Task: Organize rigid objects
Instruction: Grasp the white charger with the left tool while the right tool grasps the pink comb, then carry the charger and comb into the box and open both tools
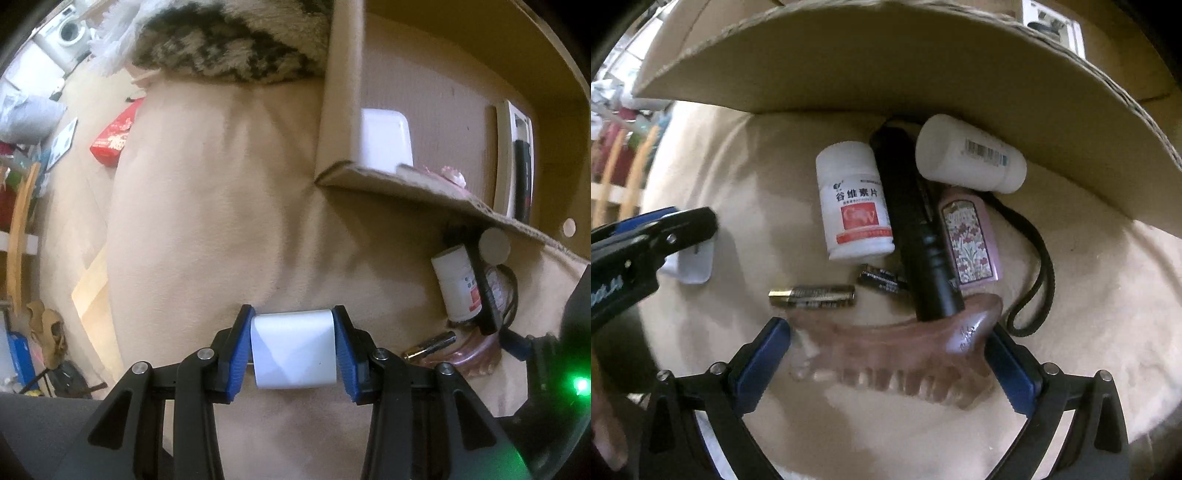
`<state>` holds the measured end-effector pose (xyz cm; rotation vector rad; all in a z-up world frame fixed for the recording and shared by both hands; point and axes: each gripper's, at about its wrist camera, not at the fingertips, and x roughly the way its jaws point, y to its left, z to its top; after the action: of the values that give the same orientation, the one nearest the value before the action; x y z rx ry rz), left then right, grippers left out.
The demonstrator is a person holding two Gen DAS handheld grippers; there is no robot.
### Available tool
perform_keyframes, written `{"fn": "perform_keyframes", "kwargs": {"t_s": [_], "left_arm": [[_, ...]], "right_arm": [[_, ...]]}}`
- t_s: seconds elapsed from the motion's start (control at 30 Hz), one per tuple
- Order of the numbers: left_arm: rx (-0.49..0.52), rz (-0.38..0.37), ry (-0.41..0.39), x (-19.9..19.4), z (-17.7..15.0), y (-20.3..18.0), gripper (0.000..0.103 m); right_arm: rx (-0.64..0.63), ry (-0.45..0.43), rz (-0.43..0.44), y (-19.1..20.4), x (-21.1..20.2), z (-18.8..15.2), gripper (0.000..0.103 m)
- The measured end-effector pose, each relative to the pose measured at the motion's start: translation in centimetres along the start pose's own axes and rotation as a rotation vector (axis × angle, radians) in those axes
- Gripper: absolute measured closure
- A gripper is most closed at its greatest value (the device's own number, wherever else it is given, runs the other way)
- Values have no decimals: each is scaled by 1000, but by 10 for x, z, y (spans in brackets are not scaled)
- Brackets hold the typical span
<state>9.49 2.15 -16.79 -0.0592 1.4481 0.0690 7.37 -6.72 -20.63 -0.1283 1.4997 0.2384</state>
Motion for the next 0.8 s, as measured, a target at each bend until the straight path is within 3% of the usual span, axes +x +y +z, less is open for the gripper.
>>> {"fn": "perform_keyframes", "kwargs": {"t_s": [0.1,0.33,0.53,0.8], "left_arm": [[15,16,-1,3,-1,-7,64],[81,75,-9,12,-3,-19,64],[75,29,-27,0,-9,-14,65],[126,-20,-79,-32,-27,-21,66]], "right_arm": [[-35,-31,-50,20,3,-2,0],[-62,-49,-2,25,-2,-8,3],[-69,-91,54,10,-15,-22,4],[31,-160,85,-26,-56,-50,4]]}}
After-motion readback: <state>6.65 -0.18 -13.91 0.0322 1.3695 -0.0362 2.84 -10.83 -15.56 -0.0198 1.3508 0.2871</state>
